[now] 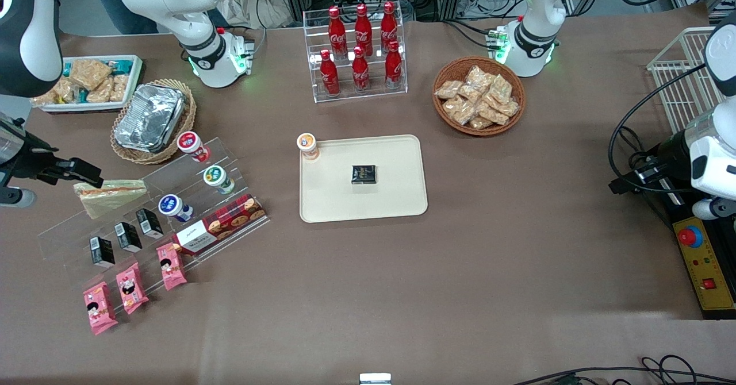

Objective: Place sandwich on tray

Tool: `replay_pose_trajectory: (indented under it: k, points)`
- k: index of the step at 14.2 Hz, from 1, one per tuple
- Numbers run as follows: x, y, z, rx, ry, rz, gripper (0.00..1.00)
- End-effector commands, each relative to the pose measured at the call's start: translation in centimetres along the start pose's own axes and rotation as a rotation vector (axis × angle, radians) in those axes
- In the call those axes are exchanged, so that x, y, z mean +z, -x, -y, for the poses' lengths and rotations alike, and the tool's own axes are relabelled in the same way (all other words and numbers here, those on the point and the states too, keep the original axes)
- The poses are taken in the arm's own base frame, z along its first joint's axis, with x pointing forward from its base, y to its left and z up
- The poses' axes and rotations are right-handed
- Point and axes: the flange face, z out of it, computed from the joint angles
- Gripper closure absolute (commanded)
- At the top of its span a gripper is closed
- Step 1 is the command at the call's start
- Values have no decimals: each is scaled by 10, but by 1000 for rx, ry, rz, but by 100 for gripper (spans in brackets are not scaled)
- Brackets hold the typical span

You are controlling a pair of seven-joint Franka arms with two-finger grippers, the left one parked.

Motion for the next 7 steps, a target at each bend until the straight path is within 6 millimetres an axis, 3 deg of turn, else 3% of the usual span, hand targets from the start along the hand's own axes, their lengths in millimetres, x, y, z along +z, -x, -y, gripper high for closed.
replay_pose_trajectory:
  k: [1, 4, 7]
  points:
    - [-5, -1, -7, 112, 18, 6, 0]
    - [-4, 6, -35, 211, 23, 43, 0]
    - [0, 9, -50, 510, 32, 67, 0]
